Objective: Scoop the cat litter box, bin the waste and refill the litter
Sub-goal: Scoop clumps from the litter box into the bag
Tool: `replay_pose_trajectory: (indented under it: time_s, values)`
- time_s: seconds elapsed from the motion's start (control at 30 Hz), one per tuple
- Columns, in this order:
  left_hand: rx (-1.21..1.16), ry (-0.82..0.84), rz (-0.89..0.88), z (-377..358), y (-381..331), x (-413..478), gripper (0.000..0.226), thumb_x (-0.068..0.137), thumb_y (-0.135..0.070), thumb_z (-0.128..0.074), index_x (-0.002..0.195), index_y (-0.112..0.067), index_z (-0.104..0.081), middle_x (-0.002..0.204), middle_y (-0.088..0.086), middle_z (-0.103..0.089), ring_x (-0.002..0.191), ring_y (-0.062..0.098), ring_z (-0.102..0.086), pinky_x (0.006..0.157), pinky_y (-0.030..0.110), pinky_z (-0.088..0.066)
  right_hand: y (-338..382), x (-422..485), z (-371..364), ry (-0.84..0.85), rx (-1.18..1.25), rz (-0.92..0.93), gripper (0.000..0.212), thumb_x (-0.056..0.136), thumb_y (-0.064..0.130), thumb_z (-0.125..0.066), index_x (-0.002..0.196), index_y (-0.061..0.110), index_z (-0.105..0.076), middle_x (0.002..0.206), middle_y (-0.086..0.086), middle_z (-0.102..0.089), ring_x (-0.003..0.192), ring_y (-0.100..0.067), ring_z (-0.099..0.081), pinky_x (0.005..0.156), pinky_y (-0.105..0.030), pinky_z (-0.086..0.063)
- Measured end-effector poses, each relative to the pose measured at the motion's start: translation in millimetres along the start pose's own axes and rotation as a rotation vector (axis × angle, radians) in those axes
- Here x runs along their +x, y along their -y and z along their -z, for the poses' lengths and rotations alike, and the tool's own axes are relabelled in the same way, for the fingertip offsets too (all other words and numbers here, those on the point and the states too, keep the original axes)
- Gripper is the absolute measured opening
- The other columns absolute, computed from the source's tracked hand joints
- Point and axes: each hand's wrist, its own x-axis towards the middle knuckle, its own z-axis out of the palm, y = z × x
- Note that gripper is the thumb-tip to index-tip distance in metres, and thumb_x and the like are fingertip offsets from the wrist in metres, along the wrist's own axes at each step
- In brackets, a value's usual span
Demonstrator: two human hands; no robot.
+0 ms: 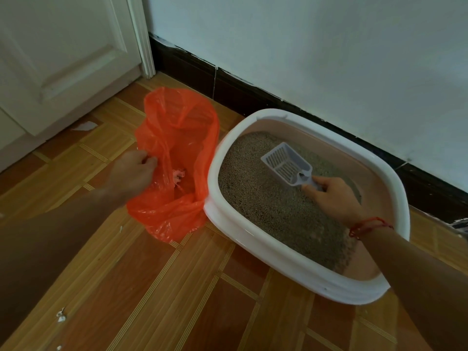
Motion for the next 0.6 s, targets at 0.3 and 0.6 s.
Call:
replay_pose_trajectory:
  time_s: [0.3,0.6]
  values:
    - [-0.005,-0.013,0.007,2.5,2.9,-0.7,0.031,0.103,-0.027,-0.042,0.093,-0.006,-0.061,0.088,0.013,-0.063,0.070,0.022,-0.055,0.060,0.032,-0.041,3.1,-0.1,-2.7,0.029,-0.080,0.028,0.026,0.097,0.034,-0.056,0.117,0.023,-0.068,0.063,0.008,-0.058,0.051,-0.007,-0.051,0.049,-0.018,-0.037]
    - [-0.013,-0.015,-0.004,3.1,2.5,-0.3,0.030,0.103,-0.027,-0.043,0.096,-0.005,-0.062,0.093,0.016,-0.064,0.072,0.023,-0.056,0.061,0.033,-0.043,10.2,-1.3,-4.1,0.039,-0.106,0.050,0.027,0.097,0.035,-0.055,0.116,0.022,-0.068,0.069,0.003,-0.062,0.055,-0.012,-0.055,0.051,-0.021,-0.040]
